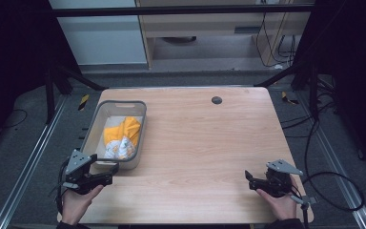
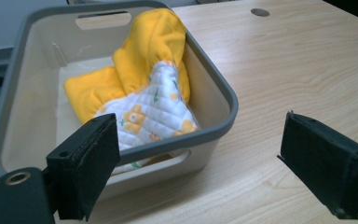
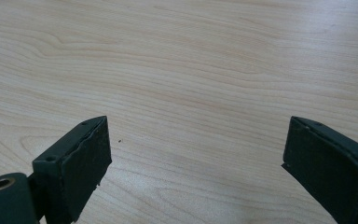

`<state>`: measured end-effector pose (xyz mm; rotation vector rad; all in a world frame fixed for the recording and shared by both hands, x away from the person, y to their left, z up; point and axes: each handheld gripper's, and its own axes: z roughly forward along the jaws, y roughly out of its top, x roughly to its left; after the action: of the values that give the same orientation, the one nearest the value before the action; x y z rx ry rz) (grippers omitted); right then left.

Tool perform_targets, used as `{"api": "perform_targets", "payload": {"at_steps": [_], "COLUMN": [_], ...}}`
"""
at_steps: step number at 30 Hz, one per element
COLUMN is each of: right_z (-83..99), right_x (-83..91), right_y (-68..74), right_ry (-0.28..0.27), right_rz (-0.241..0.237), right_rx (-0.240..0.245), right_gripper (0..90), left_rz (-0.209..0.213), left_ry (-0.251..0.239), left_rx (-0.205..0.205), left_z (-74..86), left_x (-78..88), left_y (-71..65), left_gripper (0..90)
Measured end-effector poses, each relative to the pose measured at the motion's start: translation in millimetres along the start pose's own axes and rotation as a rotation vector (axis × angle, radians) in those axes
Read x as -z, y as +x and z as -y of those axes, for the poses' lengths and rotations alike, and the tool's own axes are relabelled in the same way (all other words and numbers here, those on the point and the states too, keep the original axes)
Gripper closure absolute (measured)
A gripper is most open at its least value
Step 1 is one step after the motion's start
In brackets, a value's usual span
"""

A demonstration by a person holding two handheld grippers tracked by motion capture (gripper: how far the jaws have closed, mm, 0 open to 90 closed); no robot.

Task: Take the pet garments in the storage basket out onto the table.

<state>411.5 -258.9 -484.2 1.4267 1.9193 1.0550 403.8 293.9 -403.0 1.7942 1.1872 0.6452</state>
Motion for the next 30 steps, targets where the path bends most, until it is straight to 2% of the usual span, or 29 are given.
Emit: {"api": "perform_targets", "payload": {"at_steps": [14, 20, 30], "right_z": [0.5, 0.5, 0.3], "right_x": [0.3, 0.1, 0.0], "right_y": [-0.8, -0.9, -2.0], "right_ry": [0.0, 0.003, 0.002], "right_rz": [0.0, -0.002, -0.004], "right_rx": [-0.002, -0.002, -0.005], "right_gripper": [8.0, 8.0, 8.1], "left_rz": [0.006, 0.006, -0.006], "left_ry": [0.004, -0.002, 0.005], "left_rx": [-0.022, -0.012, -0.018], "left_z": [-24.6, -37.1, -56.1], "left_x": [-6.4, -13.0, -17.8], "left_y": [1.9, 4.9, 9.9], "left_gripper": [10.8, 10.8, 10.8]}}
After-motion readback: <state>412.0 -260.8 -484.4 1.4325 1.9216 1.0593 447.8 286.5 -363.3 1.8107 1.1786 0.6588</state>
